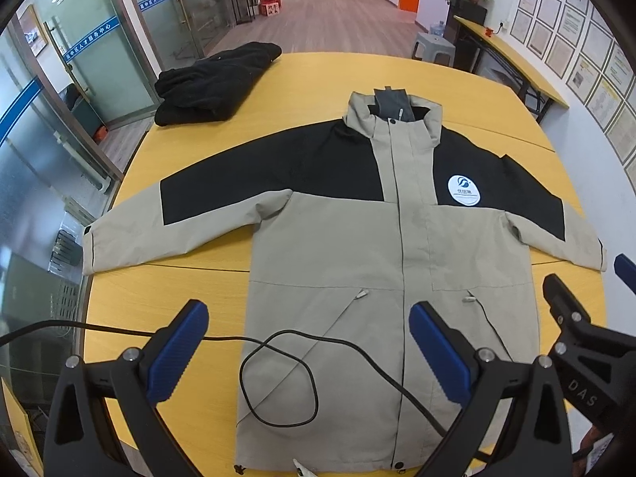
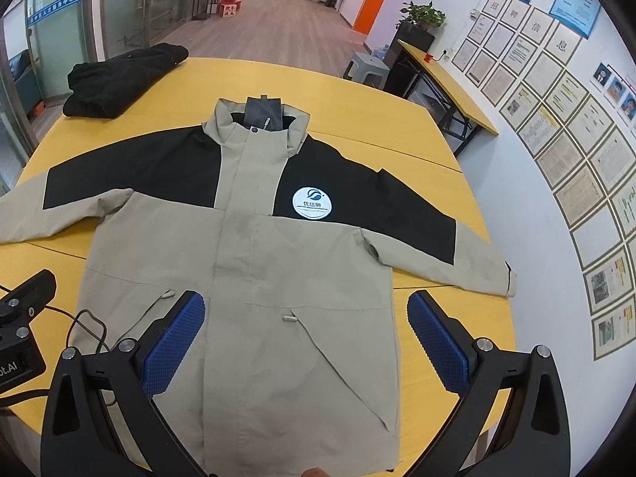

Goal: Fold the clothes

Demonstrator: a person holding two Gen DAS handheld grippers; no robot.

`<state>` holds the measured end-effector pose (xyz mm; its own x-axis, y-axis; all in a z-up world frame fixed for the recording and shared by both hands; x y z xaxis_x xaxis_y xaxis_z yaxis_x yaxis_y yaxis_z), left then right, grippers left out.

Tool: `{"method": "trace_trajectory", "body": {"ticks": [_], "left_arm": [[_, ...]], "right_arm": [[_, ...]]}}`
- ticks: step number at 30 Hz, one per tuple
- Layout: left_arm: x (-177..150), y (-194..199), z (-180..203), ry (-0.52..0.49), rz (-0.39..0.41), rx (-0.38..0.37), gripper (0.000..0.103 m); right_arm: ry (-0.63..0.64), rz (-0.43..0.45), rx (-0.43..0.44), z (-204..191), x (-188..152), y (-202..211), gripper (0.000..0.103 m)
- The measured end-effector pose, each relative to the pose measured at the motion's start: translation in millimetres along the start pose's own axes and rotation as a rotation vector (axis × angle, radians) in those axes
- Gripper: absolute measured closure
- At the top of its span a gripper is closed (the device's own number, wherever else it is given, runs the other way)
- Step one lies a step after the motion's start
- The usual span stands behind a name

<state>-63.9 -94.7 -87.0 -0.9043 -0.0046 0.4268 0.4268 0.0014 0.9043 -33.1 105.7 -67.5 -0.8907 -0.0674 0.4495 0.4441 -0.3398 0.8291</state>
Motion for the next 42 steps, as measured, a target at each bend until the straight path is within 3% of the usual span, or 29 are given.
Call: {"method": "trace_trajectory", "body": {"ticks": [7,14,21,35,42], "left_arm": [[1,-2,17,0.031,0.022,0.007,0.0],[-9,-12,27,0.037,-0.013,0.019,0.0],[-4,-14,28,0.024,-0.012,0.026,0.0],[13,-47,60,-0.103,0.011,-0.059,0.0],[32,-78,138,-0.181,0.024,-0.181,0.0]], "right_arm": [[0.023,0.007,0.0,23,2,-13,0.0],[0.029,-0.024,0.038,30,-9,-45,0.0],[0.005,-0.004,0.051,33,-3,-49,0.0],[-0.08,0.009,0.06,40,-10,-61,0.0],[-0.224,0.083,0.069,120,-34,-85,0.0]]}}
Point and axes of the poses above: each gripper's, at about its wrist camera, not at the fingertips, and y roughly against the way its jaws point, z to its right, x to its top, the point moved 9 cm from there along -y, roughly the way its jaws point, and after that the axes turned 8 degrees about y, right-handed, at the moved point
